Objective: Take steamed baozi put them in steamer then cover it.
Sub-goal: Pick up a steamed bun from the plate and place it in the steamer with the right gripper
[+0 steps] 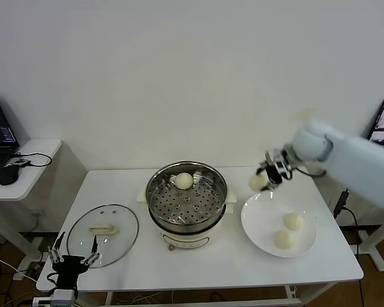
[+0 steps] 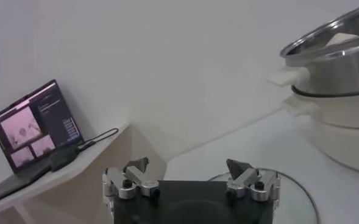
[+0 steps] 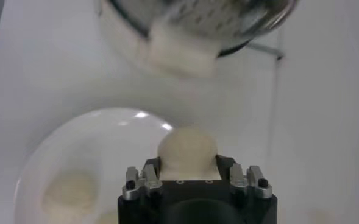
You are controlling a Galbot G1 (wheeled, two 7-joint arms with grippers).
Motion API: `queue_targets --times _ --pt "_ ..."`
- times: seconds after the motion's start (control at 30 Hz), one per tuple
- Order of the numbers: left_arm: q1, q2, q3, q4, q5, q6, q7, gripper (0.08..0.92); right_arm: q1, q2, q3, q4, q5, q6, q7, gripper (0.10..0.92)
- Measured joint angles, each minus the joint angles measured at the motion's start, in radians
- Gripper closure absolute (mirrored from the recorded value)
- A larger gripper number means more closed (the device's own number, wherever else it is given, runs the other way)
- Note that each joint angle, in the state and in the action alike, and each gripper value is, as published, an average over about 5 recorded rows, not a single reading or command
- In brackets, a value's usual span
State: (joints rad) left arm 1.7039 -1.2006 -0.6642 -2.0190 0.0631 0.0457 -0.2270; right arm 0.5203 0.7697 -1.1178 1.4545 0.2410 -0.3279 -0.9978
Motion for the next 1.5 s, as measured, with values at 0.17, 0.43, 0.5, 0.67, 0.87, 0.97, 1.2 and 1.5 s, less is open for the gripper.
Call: queue_targets --times 0.17,0.43,0.5,0.67,0.87,0.97,1.2,1.5 --pt "-0.002 -0.005 -0.009 0.0 -0.001 0.0 0.0 0.177 0.038 0.1 -0.031 -0.008 0.09 -0.055 0.044 0.431" --pt "-0.009 -0.01 -0.028 -0.004 -0.007 0.002 0.002 0.177 0.013 0.29 -0.059 -0.086 0.169 -0.144 0.113 0.431" --pt "-0.013 -0.01 -0.031 -0.004 -0.008 0.003 0.003 0.177 -0.002 0.334 -0.064 -0.11 0.184 -0.164 0.127 0.431" --pt "-0.023 -0.012 -0.033 0.001 -0.009 0.004 0.004 0.177 -0.037 0.429 -0.073 -0.167 0.208 -0.209 0.161 0.431" --pt "-0.03 -0.013 -0.033 0.008 -0.01 0.002 0.003 0.177 -0.073 0.524 -0.075 -0.228 0.223 -0.253 0.191 0.431" --pt "-0.031 -0.011 -0.034 0.009 -0.011 0.002 0.003 0.177 -0.088 0.563 -0.075 -0.259 0.225 -0.267 0.2 0.431" --pt "-0.03 -0.009 -0.035 0.009 -0.013 0.0 0.003 0.177 -0.115 0.633 -0.073 -0.328 0.224 -0.285 0.205 0.422" --pt "-0.034 -0.011 -0.033 0.013 -0.013 0.0 0.003 0.177 -0.107 0.644 -0.073 -0.344 0.189 -0.275 0.167 0.226"
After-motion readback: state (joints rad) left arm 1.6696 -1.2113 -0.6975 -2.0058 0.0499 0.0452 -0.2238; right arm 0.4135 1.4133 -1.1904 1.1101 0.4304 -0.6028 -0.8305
